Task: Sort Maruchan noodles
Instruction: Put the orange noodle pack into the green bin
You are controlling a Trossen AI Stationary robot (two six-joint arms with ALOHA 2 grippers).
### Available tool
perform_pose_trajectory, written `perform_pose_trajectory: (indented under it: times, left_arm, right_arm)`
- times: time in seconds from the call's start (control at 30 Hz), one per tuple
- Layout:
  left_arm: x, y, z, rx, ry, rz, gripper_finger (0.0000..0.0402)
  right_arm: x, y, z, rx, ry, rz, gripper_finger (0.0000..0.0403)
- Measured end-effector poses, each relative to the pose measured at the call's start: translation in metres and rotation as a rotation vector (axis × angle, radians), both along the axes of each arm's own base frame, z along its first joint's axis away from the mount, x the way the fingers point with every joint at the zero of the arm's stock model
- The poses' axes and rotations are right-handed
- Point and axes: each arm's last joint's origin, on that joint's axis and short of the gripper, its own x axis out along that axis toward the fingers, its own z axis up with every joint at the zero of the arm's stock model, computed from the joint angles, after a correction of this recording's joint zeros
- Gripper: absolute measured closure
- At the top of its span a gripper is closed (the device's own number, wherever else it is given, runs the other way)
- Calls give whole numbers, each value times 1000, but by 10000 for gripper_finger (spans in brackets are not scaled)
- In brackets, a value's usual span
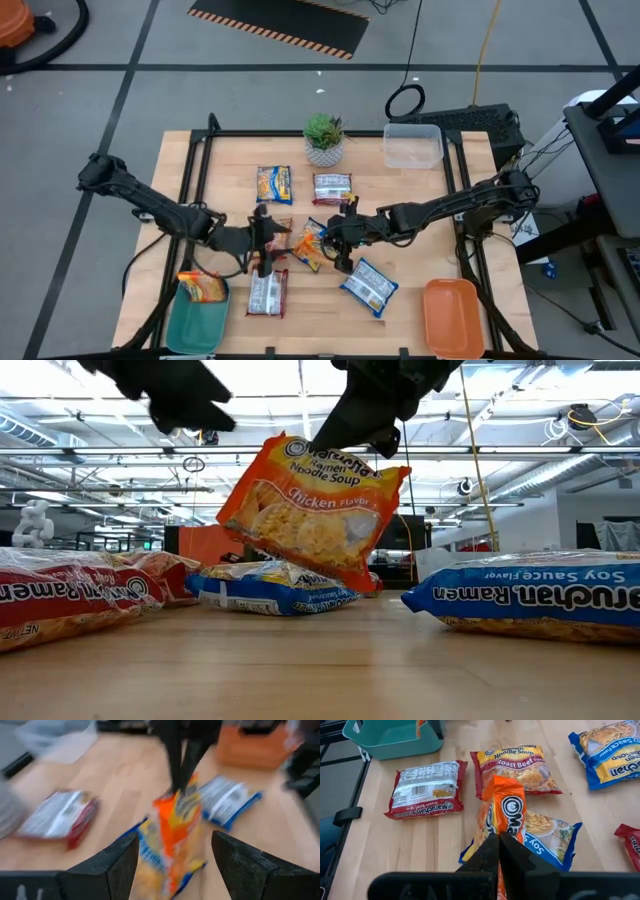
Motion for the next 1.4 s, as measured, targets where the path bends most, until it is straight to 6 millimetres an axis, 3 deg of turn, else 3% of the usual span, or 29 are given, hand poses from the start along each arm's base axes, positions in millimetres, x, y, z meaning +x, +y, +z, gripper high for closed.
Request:
perform_pose_trajectory:
  times: [0.27,0.6,0.8,0.97,1.1,1.4]
  left_arm:
    - [1,19,-25,-127,-109,-93,143]
    - [14,19,-53,-140,-93,-91,42]
    - [25,35,-80,-189,19,-30,30]
    - [33,33,-84,-243,-23,-182,30]
    - [39,31,-83,-249,-103,-199,44]
    - [41,34,-87,-210,-109,-134,139]
  right_arm:
    - [-1,0,2,16,3,19,403]
    - [0,-2,2,16,3,12,403]
    - [0,-3,2,16,3,12,403]
    - [0,-3,2,16,3,12,403]
    - [0,-3,2,10,2,16,403]
    - [0,-3,2,11,1,16,403]
